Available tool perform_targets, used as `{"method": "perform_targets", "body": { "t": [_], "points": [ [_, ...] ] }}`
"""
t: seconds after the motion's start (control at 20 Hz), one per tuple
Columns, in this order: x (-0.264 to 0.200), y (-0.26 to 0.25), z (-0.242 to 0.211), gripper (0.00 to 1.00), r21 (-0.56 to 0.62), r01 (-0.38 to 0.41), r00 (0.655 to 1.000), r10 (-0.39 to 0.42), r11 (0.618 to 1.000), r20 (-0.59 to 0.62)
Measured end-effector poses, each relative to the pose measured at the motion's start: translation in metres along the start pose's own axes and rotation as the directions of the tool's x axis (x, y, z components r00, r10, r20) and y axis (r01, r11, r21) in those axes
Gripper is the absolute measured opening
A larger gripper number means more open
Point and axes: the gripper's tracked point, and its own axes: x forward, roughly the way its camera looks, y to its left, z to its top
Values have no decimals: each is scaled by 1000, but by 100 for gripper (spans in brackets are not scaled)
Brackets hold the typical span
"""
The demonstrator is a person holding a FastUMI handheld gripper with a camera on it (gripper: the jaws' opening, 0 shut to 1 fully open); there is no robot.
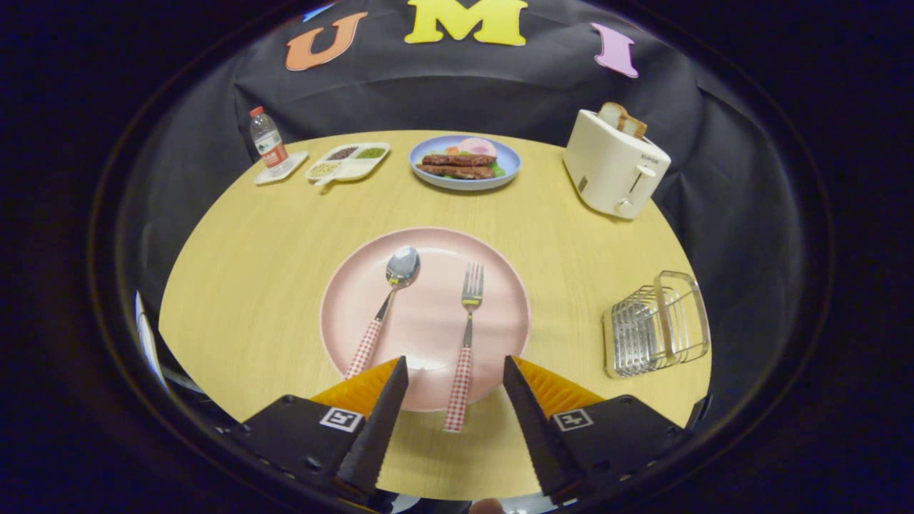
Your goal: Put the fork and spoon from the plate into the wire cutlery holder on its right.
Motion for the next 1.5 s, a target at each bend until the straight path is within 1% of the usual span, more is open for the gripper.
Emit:
{"method": "perform_targets", "body": {
  "t": [0.1,0.2,0.3,0.35,0.4,0.45,0.6,0.65,0.7,0.75,0.85,1.0,1.15,1.25,1.35,1.5],
  "points": [
    [11,0,-4,67,12,25,999,-24,1000,-34],
    [20,3,-7,67,30,41,997,-38,999,-72],
    [26,4,-12,48,55,54,993,-48,997,-104],
    [27,4,-15,45,61,58,991,-50,996,-123],
    [29,6,-15,39,68,55,991,-46,996,-126],
    [30,2,-14,33,59,84,988,-75,995,-132],
    [28,2,-22,16,61,90,982,-79,994,-170],
    [21,1,-18,15,59,100,981,-89,993,-171],
    [24,-1,-20,7,52,90,981,-80,995,-177],
    [19,-1,-17,3,44,75,981,-66,996,-184],
    [3,-3,-10,3,54,47,982,-36,997,-185],
    [-34,-18,4,3,64,4,982,8,998,-191],
    [-79,-53,15,3,34,-10,979,16,999,-205],
    [-107,-92,23,3,30,24,978,-17,999,-207],
    [-129,-139,24,3,28,83,970,-75,996,-231],
    [-143,-186,12,3,25,123,941,-109,992,-322]
  ]
}}
